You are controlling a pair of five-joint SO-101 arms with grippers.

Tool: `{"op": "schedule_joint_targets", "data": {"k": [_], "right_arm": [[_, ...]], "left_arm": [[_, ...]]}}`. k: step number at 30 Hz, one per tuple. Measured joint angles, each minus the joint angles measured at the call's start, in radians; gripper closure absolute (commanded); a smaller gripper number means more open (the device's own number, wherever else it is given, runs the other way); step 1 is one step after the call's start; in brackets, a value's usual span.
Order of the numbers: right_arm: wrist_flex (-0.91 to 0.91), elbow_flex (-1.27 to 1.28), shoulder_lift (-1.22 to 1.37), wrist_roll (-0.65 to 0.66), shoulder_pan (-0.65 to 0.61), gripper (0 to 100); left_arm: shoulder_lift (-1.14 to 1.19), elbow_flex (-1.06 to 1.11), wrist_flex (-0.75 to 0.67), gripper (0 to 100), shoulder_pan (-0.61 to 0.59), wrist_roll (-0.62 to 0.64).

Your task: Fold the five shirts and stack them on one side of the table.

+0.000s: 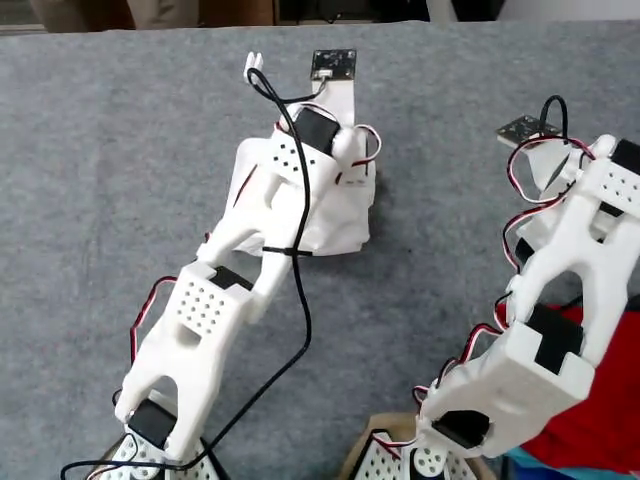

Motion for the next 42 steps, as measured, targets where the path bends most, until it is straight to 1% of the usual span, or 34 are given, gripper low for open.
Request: {"op": "schedule_joint_targets", "data": {"k": [5,9,13,15,19,22,26,29,32,38,40,42], "right_arm": [[-0.002,0.052,0.000,0.000,0.000,99.1],[-0.002,0.061,0.000,0.000,0.000,99.1],[-0.002,0.061,0.000,0.000,0.000,99.1],[-0.002,0.061,0.000,0.000,0.000,99.1],[-0.002,0.081,-0.061,0.000,-0.002,99.1],[-0.003,0.124,-0.143,0.000,-0.041,99.1],[-0.002,0.204,-0.275,0.000,-0.138,99.1],[0.000,0.275,-0.362,-0.003,-0.253,99.1],[-0.018,0.327,-0.404,-0.095,-0.396,99.2],[-0.106,0.333,-0.407,-0.322,-0.695,99.2],[-0.138,0.333,-0.407,-0.379,-0.767,99.2],[-0.173,0.333,-0.404,-0.425,-0.813,99.2]], "left_arm": [[0.000,0.000,0.012,76,0.000,0.084],[0.000,0.000,0.020,76,0.000,0.100],[0.000,-0.021,0.083,77,-0.002,0.100],[0.000,-0.058,0.118,78,-0.015,0.094],[0.000,-0.140,0.176,83,-0.075,0.035],[0.000,-0.183,0.224,86,-0.130,-0.023],[0.000,-0.189,0.233,92,-0.215,-0.057],[0.000,-0.189,0.233,98,-0.279,-0.057],[0.008,-0.190,0.232,98,-0.305,-0.063],[0.106,-0.190,0.189,98,-0.305,-0.066],[0.127,-0.190,0.173,98,-0.308,-0.066],[0.144,-0.190,0.157,98,-0.316,-0.066]]}}
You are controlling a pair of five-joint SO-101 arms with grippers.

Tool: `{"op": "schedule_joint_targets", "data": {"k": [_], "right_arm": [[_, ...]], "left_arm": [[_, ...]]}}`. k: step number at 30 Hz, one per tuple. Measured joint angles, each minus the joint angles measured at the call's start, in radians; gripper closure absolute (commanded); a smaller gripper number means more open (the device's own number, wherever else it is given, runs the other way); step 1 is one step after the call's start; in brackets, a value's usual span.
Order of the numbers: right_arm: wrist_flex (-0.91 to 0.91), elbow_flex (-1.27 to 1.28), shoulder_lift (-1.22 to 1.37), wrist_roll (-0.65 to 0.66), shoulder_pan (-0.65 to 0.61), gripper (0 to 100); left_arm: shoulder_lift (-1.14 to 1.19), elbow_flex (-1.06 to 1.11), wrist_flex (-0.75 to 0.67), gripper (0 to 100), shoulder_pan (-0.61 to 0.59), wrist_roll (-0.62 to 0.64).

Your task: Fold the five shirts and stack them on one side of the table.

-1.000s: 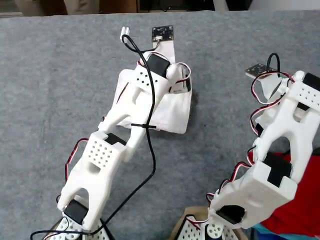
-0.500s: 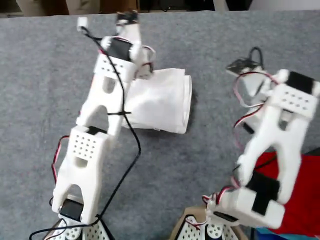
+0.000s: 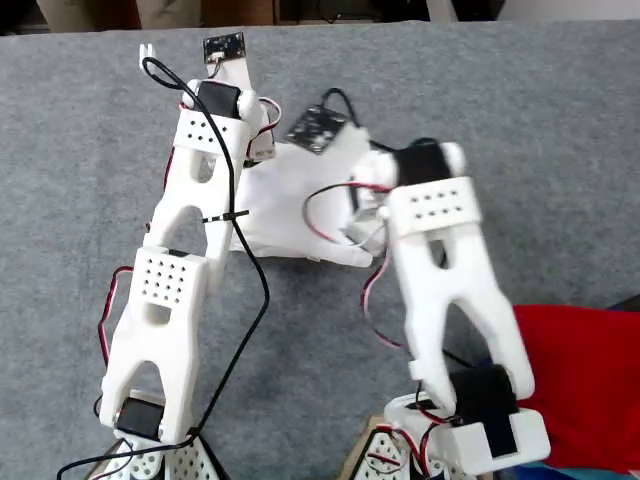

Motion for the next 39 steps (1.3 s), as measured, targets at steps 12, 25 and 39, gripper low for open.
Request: {"op": "schedule_joint_targets", "data": {"k": [12,25,39], "right_arm": [[-0.160,0.008,0.276,-0.130,-0.020,99.2],[-0.215,0.008,0.528,-0.052,0.106,99.3],[-0.095,-0.137,0.531,-0.037,0.130,99.3]], "left_arm": [[0.158,0.000,-0.164,98,-0.014,0.000],[0.224,-0.014,-0.238,98,-0.046,0.003],[0.230,-0.094,-0.178,98,-0.063,0.003]]}}
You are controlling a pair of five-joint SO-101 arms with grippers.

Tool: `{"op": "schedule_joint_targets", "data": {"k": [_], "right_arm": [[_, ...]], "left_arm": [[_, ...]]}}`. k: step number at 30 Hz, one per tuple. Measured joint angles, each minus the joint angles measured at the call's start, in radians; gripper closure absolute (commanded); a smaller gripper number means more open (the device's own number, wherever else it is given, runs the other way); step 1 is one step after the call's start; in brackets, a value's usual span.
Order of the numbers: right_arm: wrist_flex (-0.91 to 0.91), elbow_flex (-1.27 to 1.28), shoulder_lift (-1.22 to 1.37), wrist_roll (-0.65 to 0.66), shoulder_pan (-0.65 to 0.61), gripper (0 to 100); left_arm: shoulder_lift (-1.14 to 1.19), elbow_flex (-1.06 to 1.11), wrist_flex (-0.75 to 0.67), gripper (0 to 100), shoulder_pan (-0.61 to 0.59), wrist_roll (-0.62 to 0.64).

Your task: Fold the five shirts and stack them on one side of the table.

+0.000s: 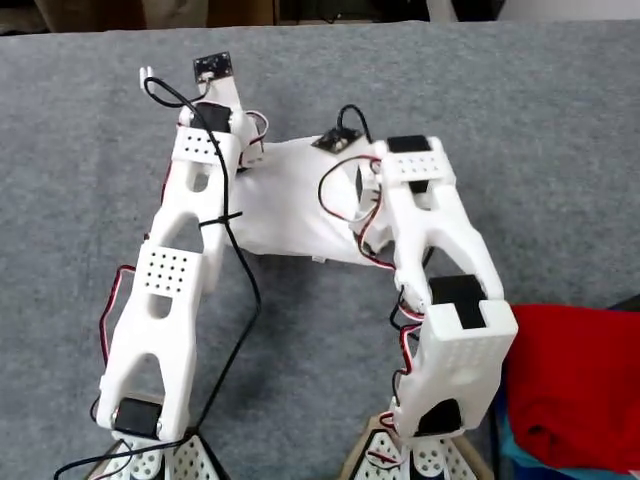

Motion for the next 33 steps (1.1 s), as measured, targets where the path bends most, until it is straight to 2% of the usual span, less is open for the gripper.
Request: {"op": "schedule_joint_targets", "data": {"k": [6,10,17,21,27,33], "right_arm": [[0.137,-0.198,0.000,0.000,0.000,99.3],[0.196,-0.350,0.006,0.000,0.002,99.3],[0.124,-0.534,0.074,0.000,-0.009,99.3],[0.058,-0.640,0.193,0.000,-0.041,99.2],[0.052,-0.887,0.427,0.000,-0.052,99.2],[0.049,-1.165,0.674,0.000,-0.052,99.2]], "left_arm": [[-0.005,-0.175,0.138,98,0.000,-0.002],[-0.049,-0.204,0.213,98,0.018,-0.025],[-0.164,-0.172,0.255,98,0.009,-0.044],[-0.253,-0.002,0.255,98,0.002,-0.046],[-0.494,0.417,0.255,98,0.005,-0.037],[-0.756,0.816,0.253,98,0.091,0.031]]}}
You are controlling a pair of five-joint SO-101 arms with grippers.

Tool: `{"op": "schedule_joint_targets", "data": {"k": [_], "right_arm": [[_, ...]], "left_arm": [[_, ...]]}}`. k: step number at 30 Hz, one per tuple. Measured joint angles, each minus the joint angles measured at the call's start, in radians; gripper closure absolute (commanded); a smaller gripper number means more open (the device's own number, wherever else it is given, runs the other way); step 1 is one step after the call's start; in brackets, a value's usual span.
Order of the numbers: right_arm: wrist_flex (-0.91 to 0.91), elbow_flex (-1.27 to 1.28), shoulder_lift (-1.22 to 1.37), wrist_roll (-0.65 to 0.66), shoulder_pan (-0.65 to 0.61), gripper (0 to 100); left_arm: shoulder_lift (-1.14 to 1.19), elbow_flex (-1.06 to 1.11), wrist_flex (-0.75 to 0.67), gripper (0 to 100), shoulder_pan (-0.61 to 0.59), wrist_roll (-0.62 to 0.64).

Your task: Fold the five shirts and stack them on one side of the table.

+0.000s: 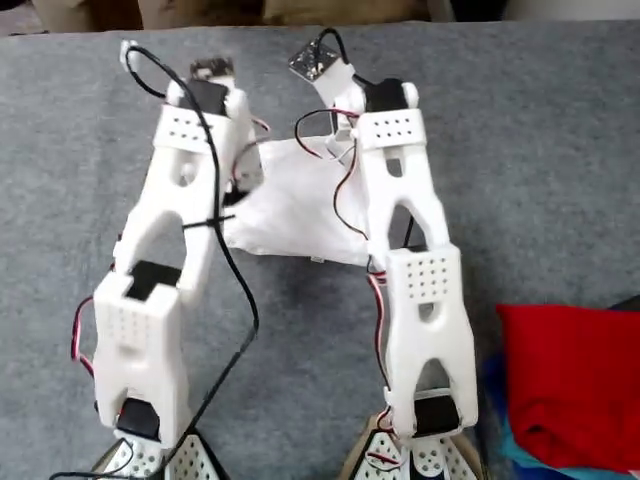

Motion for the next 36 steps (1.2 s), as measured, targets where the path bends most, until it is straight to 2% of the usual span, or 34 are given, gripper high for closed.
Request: {"op": "schedule_joint_targets", "data": {"k": [7,12,17,28,33,36], "right_arm": [[0.000,-0.216,0.210,0.000,0.000,99.2],[0.000,-0.262,0.250,0.000,0.002,99.2],[-0.011,-0.262,0.252,0.000,0.032,99.2],[-0.005,-0.322,0.252,0.000,0.054,99.1],[0.100,-0.422,0.232,0.049,0.055,99.1],[0.184,-0.465,0.187,0.103,0.031,99.1]], "left_arm": [[-0.054,0.311,-0.221,98,0.005,0.057],[-0.055,0.489,-0.437,98,-0.003,0.058],[-0.072,0.598,-0.540,98,-0.012,0.058],[-0.084,0.591,-0.549,98,-0.012,0.057],[-0.083,0.408,-0.434,97,-0.012,0.058],[-0.083,0.261,-0.351,92,-0.012,0.058]]}}
